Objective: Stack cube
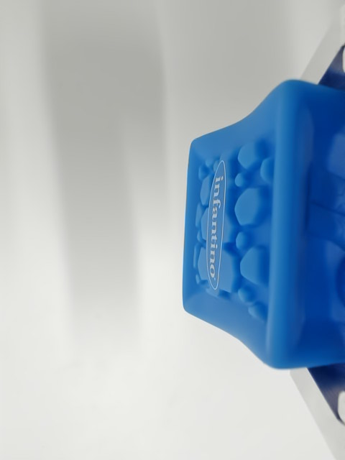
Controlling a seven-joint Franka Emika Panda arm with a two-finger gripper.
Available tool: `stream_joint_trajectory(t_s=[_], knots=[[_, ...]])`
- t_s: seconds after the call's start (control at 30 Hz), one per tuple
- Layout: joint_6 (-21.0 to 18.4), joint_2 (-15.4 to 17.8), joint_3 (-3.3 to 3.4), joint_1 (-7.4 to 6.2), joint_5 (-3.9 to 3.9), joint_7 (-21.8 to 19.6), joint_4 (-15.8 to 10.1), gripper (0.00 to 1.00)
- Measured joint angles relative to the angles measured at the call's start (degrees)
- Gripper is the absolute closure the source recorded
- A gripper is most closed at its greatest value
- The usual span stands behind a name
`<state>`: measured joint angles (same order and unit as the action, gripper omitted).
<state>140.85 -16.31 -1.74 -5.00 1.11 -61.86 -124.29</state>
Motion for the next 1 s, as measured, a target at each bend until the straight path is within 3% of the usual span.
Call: stream_joint_trajectory(t_s=[0.13,1.0], knots=[[-0.3,0.5,0.00,0.29,-0.06,1.3,-0.1,1.00],[-0.4,3.0,0.07,5.20,-0.21,14.6,-2.7,1.00]])
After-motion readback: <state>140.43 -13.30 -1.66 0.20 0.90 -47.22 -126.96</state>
